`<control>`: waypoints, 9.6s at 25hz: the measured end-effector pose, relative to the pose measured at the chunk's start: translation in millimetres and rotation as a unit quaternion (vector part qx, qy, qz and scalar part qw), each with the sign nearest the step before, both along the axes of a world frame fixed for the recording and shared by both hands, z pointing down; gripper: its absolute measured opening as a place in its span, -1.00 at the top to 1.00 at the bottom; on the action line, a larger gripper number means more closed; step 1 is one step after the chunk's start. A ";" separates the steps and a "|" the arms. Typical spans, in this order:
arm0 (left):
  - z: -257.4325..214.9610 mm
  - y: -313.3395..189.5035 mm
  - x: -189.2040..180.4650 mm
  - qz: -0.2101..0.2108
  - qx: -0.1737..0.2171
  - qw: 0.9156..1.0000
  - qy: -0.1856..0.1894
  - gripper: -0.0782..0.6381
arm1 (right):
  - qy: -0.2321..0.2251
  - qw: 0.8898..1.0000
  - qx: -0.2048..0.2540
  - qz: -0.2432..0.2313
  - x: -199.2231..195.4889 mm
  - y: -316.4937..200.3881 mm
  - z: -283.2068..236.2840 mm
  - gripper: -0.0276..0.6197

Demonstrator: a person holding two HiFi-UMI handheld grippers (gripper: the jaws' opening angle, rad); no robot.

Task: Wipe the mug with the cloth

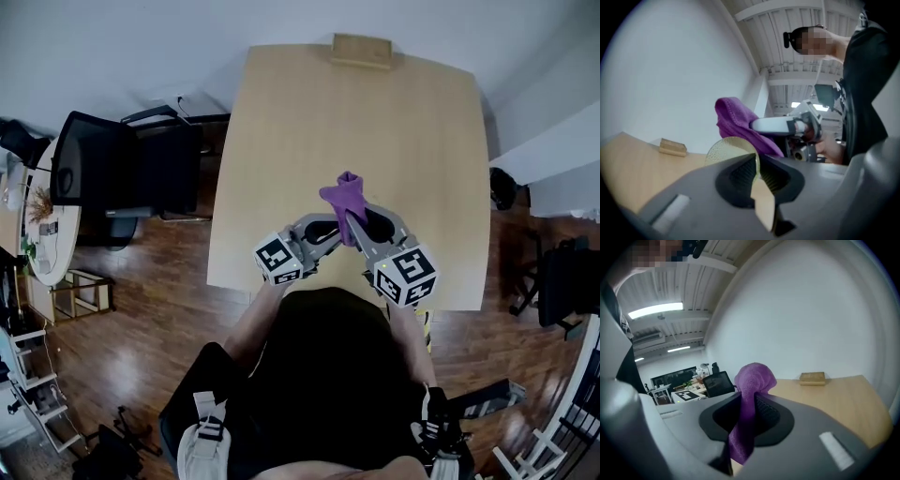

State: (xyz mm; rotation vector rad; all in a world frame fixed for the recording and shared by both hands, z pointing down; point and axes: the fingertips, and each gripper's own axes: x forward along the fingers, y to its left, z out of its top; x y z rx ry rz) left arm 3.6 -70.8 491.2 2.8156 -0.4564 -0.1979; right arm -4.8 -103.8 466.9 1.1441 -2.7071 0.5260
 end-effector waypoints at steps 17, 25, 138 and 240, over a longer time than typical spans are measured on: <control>13.8 22.8 0.5 0.043 0.124 0.990 -0.058 0.66 | 0.008 1.000 0.002 -0.030 -13.6 8.1 -18.8 0.72; 5.5 32.0 -20.2 0.044 0.097 0.994 -0.005 0.65 | 0.022 0.993 -0.078 0.081 78.5 -16.2 41.1 0.72; -26.0 -29.9 -11.1 0.062 -0.453 0.829 0.322 0.61 | -0.295 0.953 -0.056 0.024 91.9 -25.2 25.1 0.73; -125.9 17.8 -61.0 0.290 -0.154 0.821 0.467 0.67 | -0.606 0.767 -0.166 -0.131 25.6 7.1 -40.0 0.73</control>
